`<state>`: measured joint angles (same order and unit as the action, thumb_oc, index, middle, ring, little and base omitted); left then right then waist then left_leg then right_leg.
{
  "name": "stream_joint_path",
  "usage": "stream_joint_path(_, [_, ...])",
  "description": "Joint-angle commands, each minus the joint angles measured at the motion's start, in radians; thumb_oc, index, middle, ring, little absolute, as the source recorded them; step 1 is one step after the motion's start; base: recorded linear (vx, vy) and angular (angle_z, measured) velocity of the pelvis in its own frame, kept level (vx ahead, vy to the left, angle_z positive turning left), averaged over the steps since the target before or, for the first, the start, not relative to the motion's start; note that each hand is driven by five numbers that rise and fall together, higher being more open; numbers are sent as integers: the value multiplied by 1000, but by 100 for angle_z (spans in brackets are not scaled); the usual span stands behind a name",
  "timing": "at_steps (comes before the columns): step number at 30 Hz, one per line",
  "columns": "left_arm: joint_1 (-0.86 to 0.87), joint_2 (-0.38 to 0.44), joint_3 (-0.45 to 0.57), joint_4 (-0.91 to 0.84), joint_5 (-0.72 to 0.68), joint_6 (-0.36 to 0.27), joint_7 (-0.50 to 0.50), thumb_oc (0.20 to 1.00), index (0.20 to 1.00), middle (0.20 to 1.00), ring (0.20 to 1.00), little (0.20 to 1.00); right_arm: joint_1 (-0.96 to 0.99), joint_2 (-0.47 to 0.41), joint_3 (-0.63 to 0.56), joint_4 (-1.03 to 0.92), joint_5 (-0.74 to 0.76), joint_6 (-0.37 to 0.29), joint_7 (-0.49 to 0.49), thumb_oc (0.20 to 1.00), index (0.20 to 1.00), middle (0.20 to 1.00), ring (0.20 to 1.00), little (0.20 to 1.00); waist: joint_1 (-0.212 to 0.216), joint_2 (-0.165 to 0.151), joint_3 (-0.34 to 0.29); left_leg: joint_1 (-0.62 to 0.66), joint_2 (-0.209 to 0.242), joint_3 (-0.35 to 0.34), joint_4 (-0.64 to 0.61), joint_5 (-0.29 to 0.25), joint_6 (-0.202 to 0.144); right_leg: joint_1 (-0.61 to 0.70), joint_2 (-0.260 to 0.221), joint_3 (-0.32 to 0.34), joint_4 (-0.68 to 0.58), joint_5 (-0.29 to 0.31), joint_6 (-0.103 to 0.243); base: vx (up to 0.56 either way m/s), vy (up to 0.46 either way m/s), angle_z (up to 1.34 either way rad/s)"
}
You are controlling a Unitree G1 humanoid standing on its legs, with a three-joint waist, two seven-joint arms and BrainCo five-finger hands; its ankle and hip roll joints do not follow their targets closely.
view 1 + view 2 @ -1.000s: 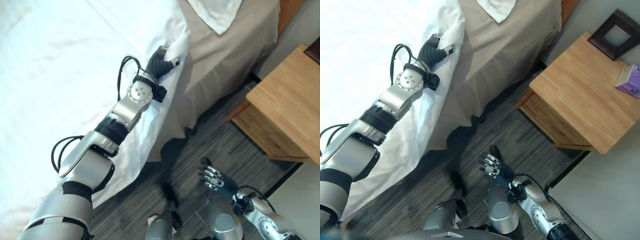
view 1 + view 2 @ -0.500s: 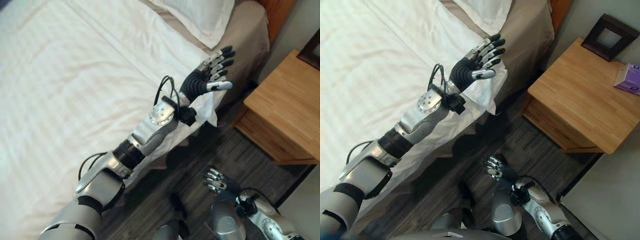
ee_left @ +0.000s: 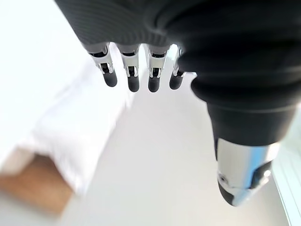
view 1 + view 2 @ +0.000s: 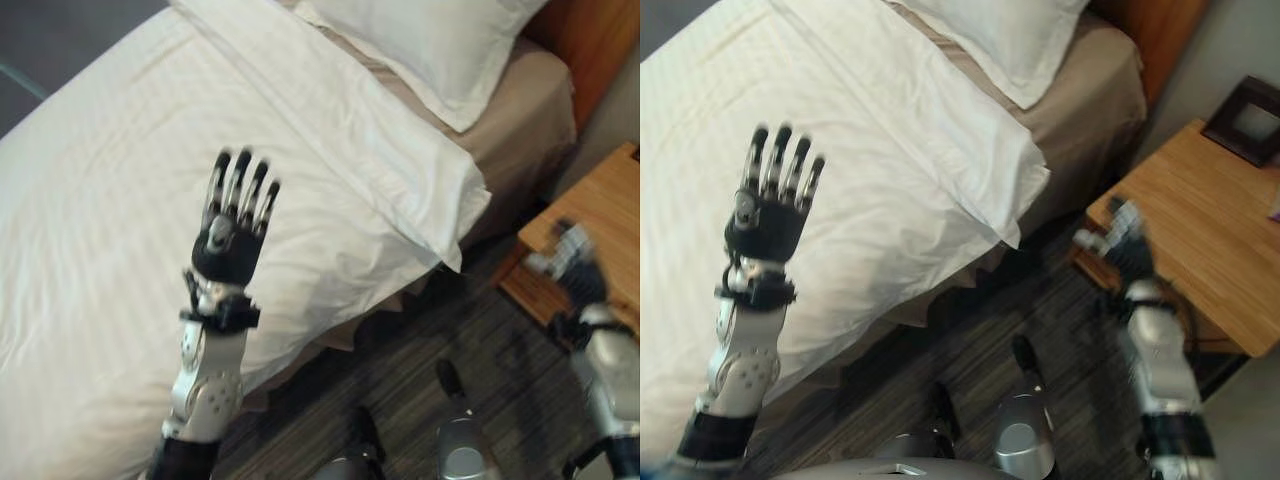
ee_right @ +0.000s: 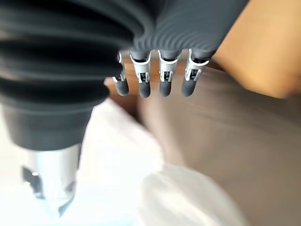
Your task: Making the bed.
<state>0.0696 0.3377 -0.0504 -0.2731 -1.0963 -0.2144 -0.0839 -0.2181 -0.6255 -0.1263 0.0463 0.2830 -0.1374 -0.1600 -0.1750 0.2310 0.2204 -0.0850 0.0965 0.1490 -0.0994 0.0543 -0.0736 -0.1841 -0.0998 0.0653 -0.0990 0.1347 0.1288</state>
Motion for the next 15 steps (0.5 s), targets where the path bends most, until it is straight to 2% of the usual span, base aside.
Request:
stream_joint_path(1, [-1, 28, 6, 5, -41, 2, -1, 1000, 1000, 1000, 1000, 1000, -101, 26, 104, -25, 36, -49, -10, 200, 200, 200, 200, 200, 61, -65, -39, 78, -24, -37, 12, -22, -30, 59, -11, -8, 12, -64, 4, -19, -8, 28])
stream_joint_path(2, [24, 15, -16, 23, -63, 13, -2, 1000, 1000, 1000, 1000, 1000, -162, 25, 148, -2, 75, -52, 2, 200, 200, 200, 200, 200, 78, -69, -41, 77, -27, -48, 12, -20, -28, 64, -12, -16, 12, -66, 3, -30, -24, 27])
stream_joint_path(5, [70, 49, -78, 50, -90, 40, -4, 1000, 1000, 1000, 1000, 1000, -368, 23, 290, 124, 242, -50, 37, 200, 200, 200, 200, 200, 134, -75, -42, 71, -32, -68, 12, -12, -22, 73, -16, -33, 12, -67, 0, -41, -18, 25])
stream_joint_path(6, [69, 48, -76, 50, -91, 40, -4, 1000, 1000, 1000, 1000, 1000, -374, 23, 294, 130, 244, -53, 39, 200, 200, 200, 200, 200, 132, -74, -40, 71, -32, -68, 12, -12, -22, 73, -16, -34, 12, -67, 0, -25, -2, 24])
stream_joint_path(7, [76, 59, -98, 49, -107, 51, -11, 1000, 1000, 1000, 1000, 1000, -463, 28, 331, 232, 309, -48, 37, 200, 200, 200, 200, 200, 152, -74, -41, 68, -34, -73, 12, -9, -21, 74, -16, -38, 12, -67, -1, -32, 1, 23])
stream_joint_path(11, [63, 89, -123, 42, -113, 45, -14, 1000, 1000, 1000, 1000, 1000, -632, 60, 391, 426, 447, -41, 40, 200, 200, 200, 200, 200, 179, -69, -37, 53, -36, -79, 12, -2, -22, 64, -14, -41, 12, -63, -2, -40, 3, 15])
stream_joint_path(13, [58, 90, -124, 46, -112, 43, -14, 1000, 1000, 1000, 1000, 1000, -668, 69, 400, 481, 474, -40, 44, 200, 200, 200, 200, 200, 186, -67, -36, 48, -35, -81, 12, 0, -22, 58, -14, -43, 12, -61, -2, -15, 0, 4])
stream_joint_path(15, [51, 96, -128, 58, -104, 41, -16, 1000, 1000, 1000, 1000, 1000, -755, 66, 405, 625, 528, -31, 48, 200, 200, 200, 200, 200, 205, -59, -33, 37, -35, -85, 12, 5, -25, 49, -14, -48, 12, -61, -3, -6, 3, 3])
